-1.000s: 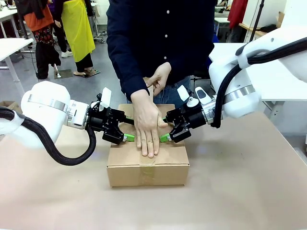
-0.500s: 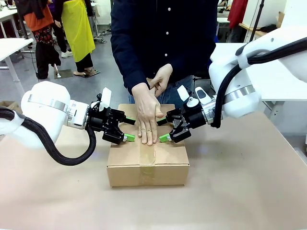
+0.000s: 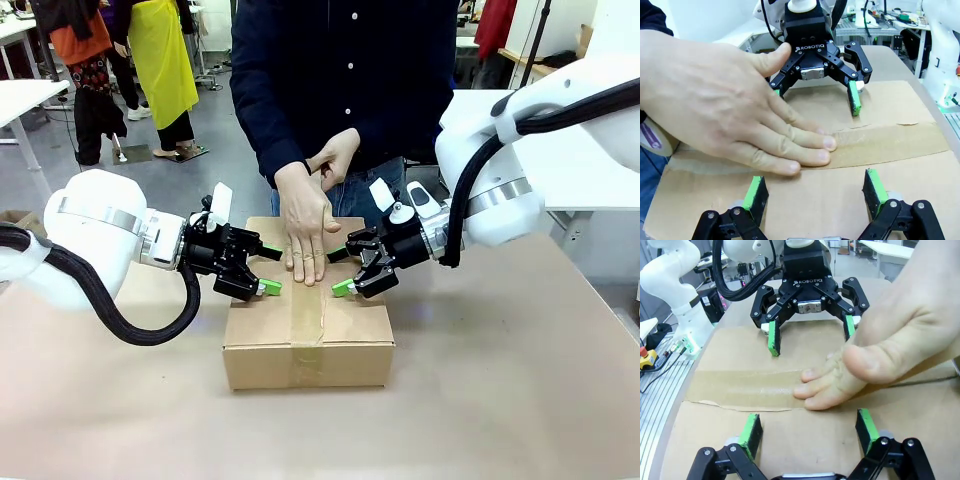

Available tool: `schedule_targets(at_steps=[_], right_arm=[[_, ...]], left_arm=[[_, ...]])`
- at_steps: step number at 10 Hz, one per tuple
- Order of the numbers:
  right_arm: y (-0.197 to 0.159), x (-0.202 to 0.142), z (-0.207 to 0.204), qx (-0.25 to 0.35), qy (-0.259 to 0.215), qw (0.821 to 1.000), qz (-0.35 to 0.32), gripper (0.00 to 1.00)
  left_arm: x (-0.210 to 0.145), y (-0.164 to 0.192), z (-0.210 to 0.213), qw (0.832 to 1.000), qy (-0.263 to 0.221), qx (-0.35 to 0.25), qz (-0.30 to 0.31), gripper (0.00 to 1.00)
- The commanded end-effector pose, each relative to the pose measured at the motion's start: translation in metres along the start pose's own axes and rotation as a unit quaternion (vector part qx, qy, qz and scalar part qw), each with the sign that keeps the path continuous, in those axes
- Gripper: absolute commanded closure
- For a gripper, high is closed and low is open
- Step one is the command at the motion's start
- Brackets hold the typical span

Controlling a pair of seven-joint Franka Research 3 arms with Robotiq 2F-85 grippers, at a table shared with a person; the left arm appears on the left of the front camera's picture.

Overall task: Pack the gift set into the box.
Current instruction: Press and hold the closed box until the human finishes sealing it.

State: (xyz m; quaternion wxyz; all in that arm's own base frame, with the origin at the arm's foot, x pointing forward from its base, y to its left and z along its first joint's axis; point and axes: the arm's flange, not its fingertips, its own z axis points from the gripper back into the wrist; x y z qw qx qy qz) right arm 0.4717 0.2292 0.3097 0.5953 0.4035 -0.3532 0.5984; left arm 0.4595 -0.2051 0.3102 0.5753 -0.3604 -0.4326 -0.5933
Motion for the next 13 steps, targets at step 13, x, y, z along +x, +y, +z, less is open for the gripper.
schedule_targets(at_steps=[13], right_arm=[[0.0, -0.0012, -0.0013, -0.001, 0.002, 1.0, 0.001, 0.0]], left_arm=[[-0.0037, -0.0022, -0.0007, 1.0, 0.0, -0.001, -0.009, 0.0]])
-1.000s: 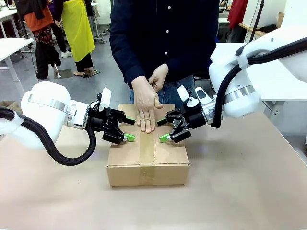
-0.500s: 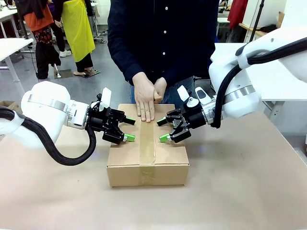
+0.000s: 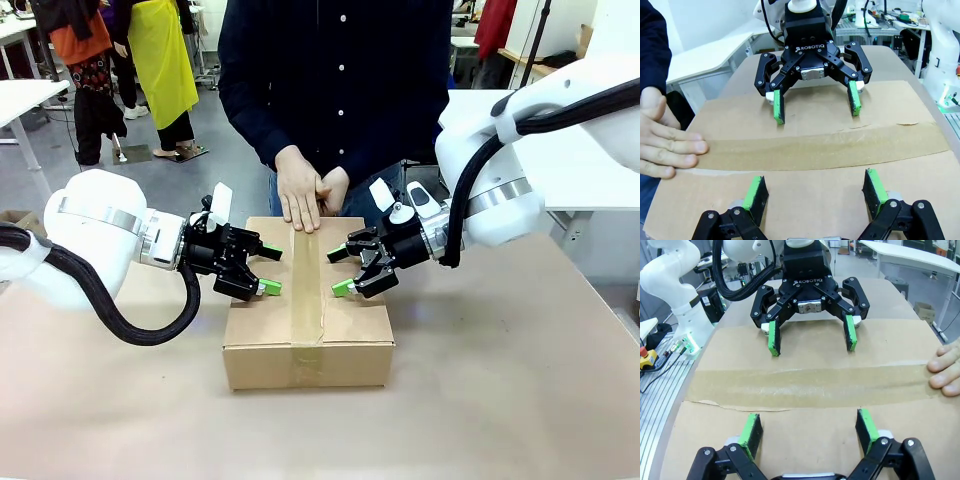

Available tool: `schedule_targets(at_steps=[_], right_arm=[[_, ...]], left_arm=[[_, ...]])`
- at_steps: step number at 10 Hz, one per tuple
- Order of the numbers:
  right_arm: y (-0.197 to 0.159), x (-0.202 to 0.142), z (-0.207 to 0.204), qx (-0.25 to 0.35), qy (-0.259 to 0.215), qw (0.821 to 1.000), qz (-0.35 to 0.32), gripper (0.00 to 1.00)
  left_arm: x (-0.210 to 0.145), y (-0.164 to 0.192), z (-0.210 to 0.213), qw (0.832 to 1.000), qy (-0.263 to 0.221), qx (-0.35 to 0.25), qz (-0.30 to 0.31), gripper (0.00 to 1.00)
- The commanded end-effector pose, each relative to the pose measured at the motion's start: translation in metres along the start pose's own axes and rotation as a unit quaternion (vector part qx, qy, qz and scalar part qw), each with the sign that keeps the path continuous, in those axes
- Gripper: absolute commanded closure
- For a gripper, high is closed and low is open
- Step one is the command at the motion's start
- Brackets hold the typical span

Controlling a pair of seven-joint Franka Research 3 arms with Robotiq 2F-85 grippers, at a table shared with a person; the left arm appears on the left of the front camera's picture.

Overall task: Pack the gift set into the box.
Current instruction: Press and hold the closed box until the human finishes sealing it.

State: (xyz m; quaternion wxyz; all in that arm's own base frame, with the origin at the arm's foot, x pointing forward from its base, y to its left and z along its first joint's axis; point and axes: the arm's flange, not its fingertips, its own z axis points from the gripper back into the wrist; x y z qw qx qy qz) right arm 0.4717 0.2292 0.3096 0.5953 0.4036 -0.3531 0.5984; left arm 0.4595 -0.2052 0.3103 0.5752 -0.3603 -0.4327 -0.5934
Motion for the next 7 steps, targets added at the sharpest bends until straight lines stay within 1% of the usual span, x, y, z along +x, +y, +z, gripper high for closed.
schedule_targets(at_steps=[1, 7], right_arm=[[-0.0001, -0.0011, -0.0013, -0.001, 0.002, 1.0, 0.001, 0.0], [-0.0001, -0.0011, -0.0013, -0.001, 0.002, 1.0, 0.001, 0.0]], left_arm=[[-0.0038, -0.0023, -0.0007, 1.0, 0.0, -0.001, -0.009, 0.0], [-0.0038, -0.0023, -0.0007, 1.0, 0.0, -0.001, -0.009, 0.0]])
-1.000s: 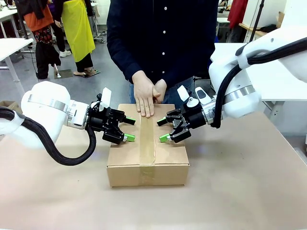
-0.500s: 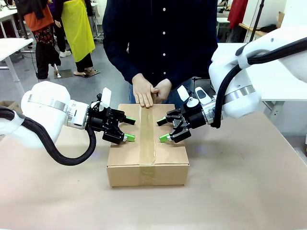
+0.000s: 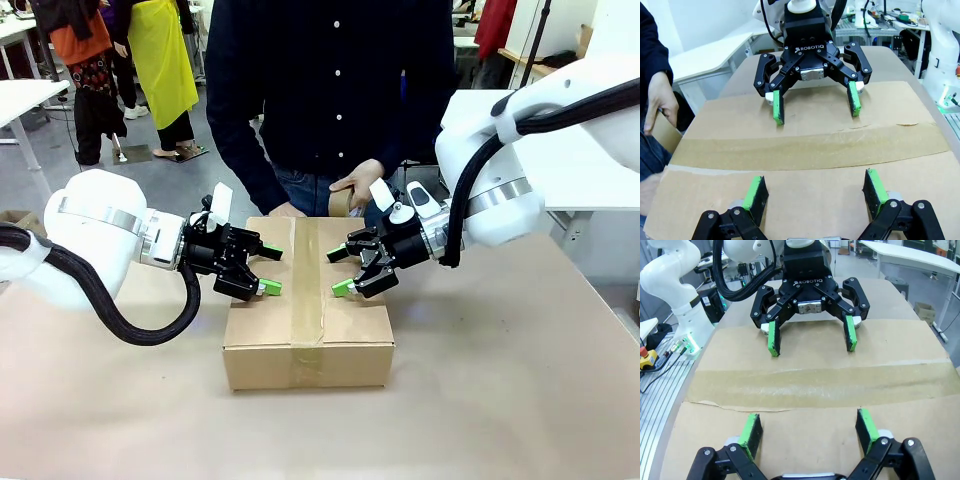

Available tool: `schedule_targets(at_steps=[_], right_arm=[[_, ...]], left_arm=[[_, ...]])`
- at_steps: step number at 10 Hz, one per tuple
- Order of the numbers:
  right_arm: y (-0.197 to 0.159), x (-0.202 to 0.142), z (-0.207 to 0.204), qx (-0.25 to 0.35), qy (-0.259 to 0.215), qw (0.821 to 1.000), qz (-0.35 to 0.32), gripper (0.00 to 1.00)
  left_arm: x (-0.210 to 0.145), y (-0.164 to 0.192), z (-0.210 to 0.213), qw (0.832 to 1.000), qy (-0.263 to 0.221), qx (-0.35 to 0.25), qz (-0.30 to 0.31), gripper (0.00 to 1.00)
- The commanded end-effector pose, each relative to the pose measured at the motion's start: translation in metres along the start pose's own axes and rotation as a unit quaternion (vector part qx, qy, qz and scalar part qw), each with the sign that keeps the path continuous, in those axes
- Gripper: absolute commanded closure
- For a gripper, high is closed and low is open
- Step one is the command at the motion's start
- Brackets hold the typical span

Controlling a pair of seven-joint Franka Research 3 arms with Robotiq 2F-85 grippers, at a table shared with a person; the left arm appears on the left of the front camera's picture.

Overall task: Pack the gift set into the box.
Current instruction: Press and hold the closed box until the human finishes sealing it.

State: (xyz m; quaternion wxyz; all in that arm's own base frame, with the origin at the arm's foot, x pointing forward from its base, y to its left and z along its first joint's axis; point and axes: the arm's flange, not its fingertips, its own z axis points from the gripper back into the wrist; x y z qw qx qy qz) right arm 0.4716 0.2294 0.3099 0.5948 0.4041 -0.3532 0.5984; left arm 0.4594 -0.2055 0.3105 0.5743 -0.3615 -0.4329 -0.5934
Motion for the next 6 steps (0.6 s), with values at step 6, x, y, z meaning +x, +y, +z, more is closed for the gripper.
schedule_targets(at_steps=[6], right_arm=[[-0.0002, -0.0014, -0.0013, -0.002, 0.003, 1.0, 0.0, 0.0]], left_arm=[[-0.0041, -0.0021, -0.0004, 1.0, 0.001, 0.0, -0.009, 0.0]])
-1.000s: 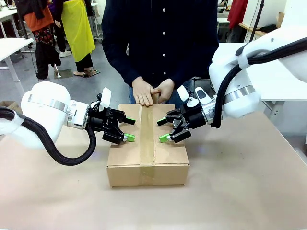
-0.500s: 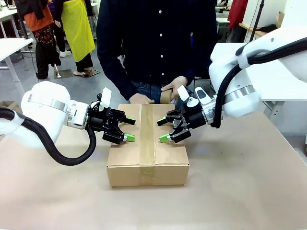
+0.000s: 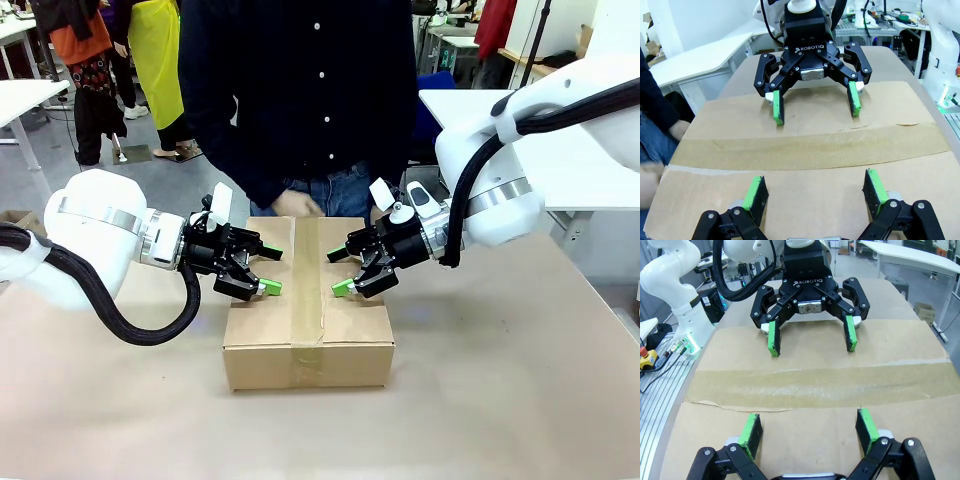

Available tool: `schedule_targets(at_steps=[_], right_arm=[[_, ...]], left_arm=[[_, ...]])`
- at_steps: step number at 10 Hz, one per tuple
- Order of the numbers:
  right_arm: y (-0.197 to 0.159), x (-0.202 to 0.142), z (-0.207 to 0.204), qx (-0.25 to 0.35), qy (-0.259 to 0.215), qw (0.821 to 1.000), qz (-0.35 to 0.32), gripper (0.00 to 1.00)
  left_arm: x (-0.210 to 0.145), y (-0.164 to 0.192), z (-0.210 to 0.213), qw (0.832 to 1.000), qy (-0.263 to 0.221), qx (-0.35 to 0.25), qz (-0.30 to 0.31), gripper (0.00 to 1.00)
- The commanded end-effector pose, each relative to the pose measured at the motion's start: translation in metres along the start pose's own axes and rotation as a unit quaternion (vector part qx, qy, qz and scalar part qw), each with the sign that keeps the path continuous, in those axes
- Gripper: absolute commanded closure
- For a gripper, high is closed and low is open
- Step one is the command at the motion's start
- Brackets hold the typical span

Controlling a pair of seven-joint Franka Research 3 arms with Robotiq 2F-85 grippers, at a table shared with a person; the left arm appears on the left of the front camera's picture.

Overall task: Pack the gift set into the box.
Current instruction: Press and hold the closed box until the human finishes sealing it.

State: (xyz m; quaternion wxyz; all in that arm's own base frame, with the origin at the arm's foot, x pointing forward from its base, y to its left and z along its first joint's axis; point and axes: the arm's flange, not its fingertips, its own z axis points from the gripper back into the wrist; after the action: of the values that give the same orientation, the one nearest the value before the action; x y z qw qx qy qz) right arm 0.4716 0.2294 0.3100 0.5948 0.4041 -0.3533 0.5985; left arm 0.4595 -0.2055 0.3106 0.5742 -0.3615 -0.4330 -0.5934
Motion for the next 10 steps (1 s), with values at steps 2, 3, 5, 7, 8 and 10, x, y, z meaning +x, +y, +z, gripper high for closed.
schedule_targets(at_steps=[2, 3, 5, 7, 8, 10], right_arm=[[0.0, -0.001, -0.001, -0.002, 0.003, 1.0, 0.0, 0.0], [0.0, 0.0, 0.0, 0.0, 0.0, 1.0, 0.0, 0.0], [0.022, 0.006, 0.081, 0.029, -0.092, 0.988, -0.118, 0.0], [0.063, -0.038, 0.198, -0.094, -0.173, 0.955, -0.221, 0.0], [0.083, -0.065, 0.227, -0.124, -0.194, 0.941, -0.248, 0.0], [0.121, -0.122, 0.269, -0.213, -0.266, 0.898, -0.279, 0.0]], left_arm=[[-0.004, -0.002, 0.0, 1.0, 0.001, 0.0, -0.009, 0.0], [-0.004, -0.002, 0.0, 1.0, 0.001, 0.0, -0.009, 0.0], [0.003, 0.002, 0.055, 0.997, -0.061, -0.032, 0.039, 0.0], [-0.035, -0.004, 0.171, 0.981, -0.144, 0.029, 0.129, 0.0], [-0.061, -0.015, 0.207, 0.97, -0.187, 0.058, 0.14, 0.0], [-0.116, -0.051, 0.258, 0.947, -0.225, 0.155, 0.167, 0.0]])
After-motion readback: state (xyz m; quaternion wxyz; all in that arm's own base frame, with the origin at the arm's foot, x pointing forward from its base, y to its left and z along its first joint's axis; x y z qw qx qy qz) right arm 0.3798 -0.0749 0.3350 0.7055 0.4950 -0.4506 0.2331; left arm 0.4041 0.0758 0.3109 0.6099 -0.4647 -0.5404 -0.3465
